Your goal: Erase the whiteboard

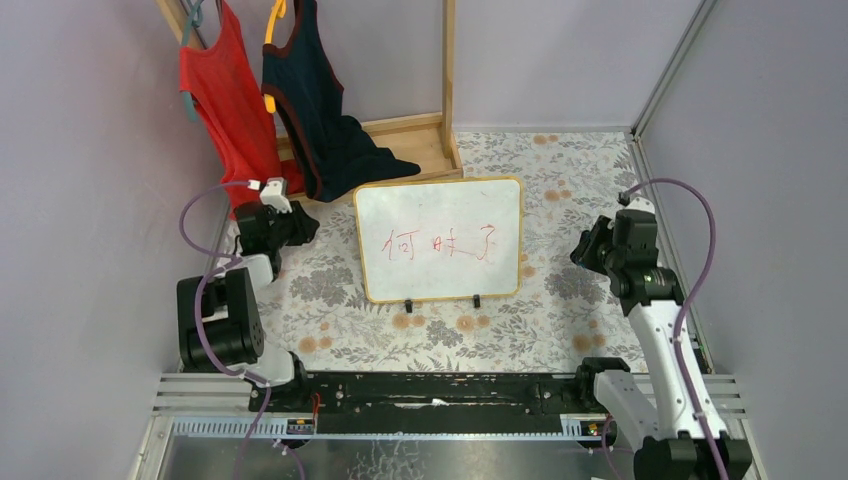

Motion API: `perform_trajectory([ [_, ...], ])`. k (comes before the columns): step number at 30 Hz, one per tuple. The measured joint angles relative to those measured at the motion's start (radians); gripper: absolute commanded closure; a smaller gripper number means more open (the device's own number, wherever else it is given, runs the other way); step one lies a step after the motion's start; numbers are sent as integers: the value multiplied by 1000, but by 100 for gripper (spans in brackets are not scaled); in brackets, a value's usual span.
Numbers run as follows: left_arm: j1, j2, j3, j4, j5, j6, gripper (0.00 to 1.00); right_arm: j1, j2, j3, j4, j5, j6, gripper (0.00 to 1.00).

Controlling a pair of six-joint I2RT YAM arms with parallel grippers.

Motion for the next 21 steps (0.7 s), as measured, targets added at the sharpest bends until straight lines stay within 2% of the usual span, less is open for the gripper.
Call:
perform_trajectory([
  [5, 0, -66, -2, -80, 82, 32, 58, 17, -92, -41, -31, -36, 10, 100],
  [9, 0, -165, -1, -143, 166, 72, 51, 35, -66, -43, -31, -63, 10, 100],
  [15, 0, -270, 42, -276, 284, 135, 51, 44, -48, -59, -29, -93, 10, 100],
  [21, 0, -361, 65, -373, 374, 193, 45, 51, -43, -60, -20, -111, 9, 100],
])
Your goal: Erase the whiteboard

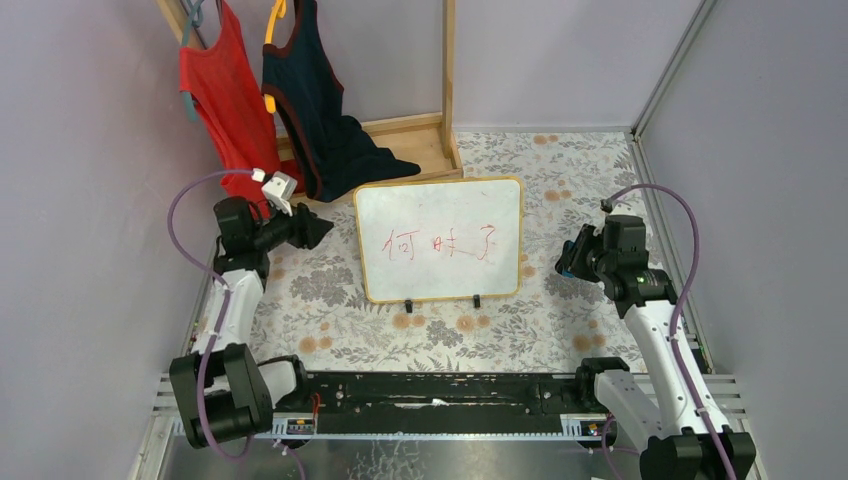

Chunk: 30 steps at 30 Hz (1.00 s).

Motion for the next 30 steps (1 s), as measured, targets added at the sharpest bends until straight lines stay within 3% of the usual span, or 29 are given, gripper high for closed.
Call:
perform_trajectory([
  [6, 0, -12, 45, -35, 85, 29, 41, 13, 13, 0, 7, -1, 0, 100],
  [12, 0, 149, 212, -106, 203, 85, 35, 32, 18, 0, 6, 0, -1, 100],
  [23, 0, 385, 512, -493, 376, 389, 35, 74, 41, 0, 5, 11, -2, 100],
  [30, -7, 432, 555, -641, 439, 483, 37, 91, 57, 0, 5, 24, -2, 100],
])
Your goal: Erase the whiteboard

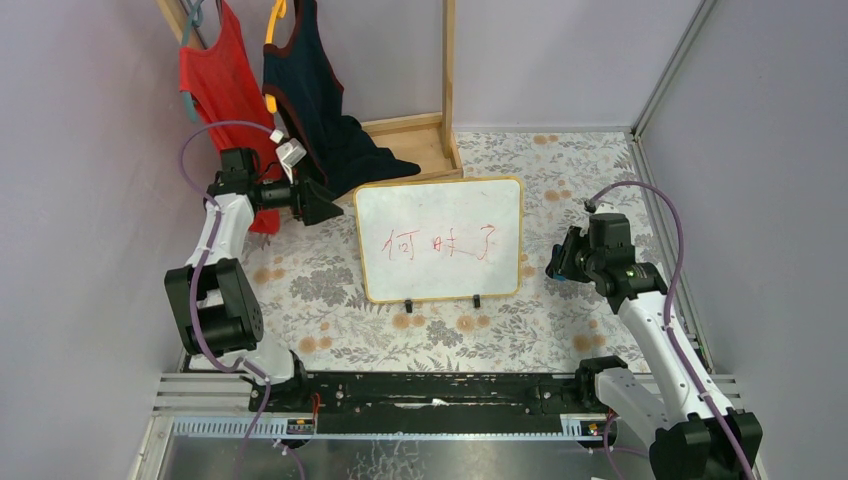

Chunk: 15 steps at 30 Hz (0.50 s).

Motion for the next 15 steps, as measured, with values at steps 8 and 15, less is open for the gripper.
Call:
perform_trajectory([
  [8, -16, 0, 46, -58, 45, 17, 37, 10, 3, 0, 0, 13, 0, 100],
  [15, -39, 2, 87, -70, 53, 16, 37, 15, 3, 0, 0, 13, 0, 100],
])
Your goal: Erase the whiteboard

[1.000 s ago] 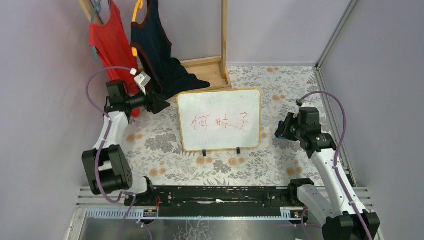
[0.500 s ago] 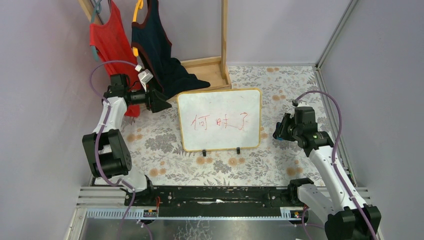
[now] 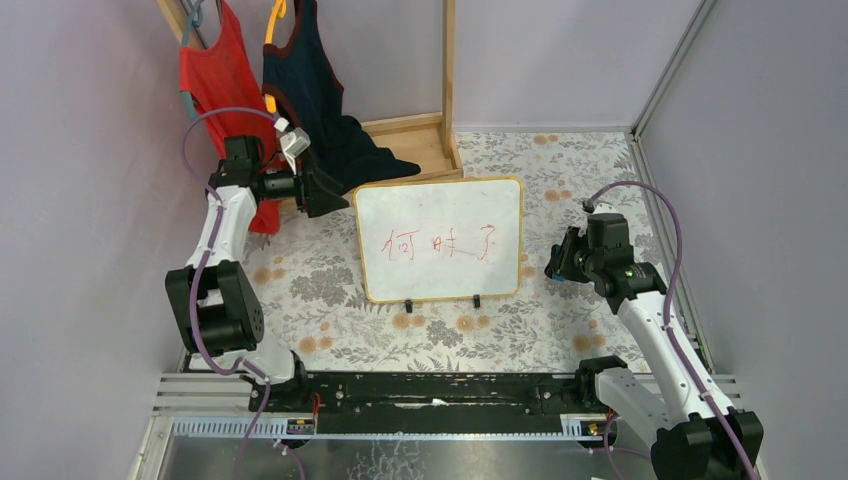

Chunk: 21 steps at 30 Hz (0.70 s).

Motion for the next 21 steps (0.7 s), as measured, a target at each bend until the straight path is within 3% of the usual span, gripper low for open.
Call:
perform_trajectory([
  [21, -48, 114, 91, -7, 16, -29, 40, 15, -13, 1, 0, 0, -1, 100],
])
